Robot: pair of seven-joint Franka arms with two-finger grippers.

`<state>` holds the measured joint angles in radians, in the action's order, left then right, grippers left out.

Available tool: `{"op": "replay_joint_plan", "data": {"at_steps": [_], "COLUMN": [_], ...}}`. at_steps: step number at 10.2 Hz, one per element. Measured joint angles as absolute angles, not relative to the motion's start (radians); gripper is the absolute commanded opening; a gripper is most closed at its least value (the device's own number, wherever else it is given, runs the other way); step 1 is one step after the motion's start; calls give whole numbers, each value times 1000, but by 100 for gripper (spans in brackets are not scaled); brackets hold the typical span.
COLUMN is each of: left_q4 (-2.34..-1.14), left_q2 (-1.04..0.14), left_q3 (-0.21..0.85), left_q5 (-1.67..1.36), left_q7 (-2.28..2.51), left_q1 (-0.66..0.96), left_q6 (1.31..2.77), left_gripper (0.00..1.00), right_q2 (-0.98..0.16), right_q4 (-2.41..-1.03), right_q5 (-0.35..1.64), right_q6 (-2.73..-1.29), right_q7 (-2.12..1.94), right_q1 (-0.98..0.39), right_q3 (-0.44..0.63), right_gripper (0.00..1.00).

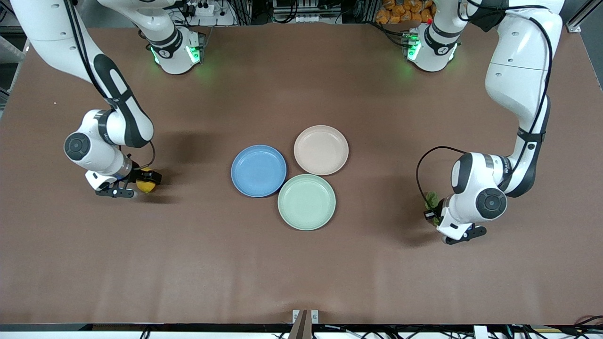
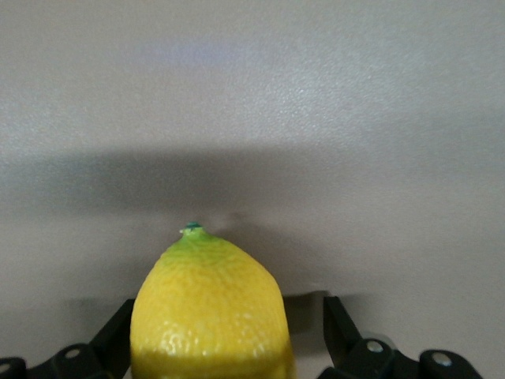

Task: Place lemon and lettuce in plates
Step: 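Close the right gripper on the lemon while the left gripper grasps the lettuce, then carry the lemon toward the blue plate while the left gripper carries lettuce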

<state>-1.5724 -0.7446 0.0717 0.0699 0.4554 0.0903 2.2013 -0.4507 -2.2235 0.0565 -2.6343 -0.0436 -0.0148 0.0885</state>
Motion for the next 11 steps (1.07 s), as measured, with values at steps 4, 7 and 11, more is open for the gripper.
{"op": "replay_joint_plan", "data": {"at_steps": [4, 7, 11], "left_q4": [-1570, -1583, -1598], "left_q2": [-697, -660, -637], "left_q3": [121, 157, 172], "left_q5": [57, 57, 56], "left_q7": [533, 650, 886], "left_q1": [91, 125, 275], "left_q6": [2196, 2156, 2122], "left_gripper": [0, 0, 0], "right_q2": [-452, -449, -446], "right_q4": [-2223, -2222, -2171], "right_q5": [56, 56, 56], "right_q6": [-2636, -2633, -2531], "right_q7": [-44, -44, -44], "right_q1": [-20, -20, -22], "right_q3": [89, 88, 87], "right_gripper": [46, 28, 28]}}
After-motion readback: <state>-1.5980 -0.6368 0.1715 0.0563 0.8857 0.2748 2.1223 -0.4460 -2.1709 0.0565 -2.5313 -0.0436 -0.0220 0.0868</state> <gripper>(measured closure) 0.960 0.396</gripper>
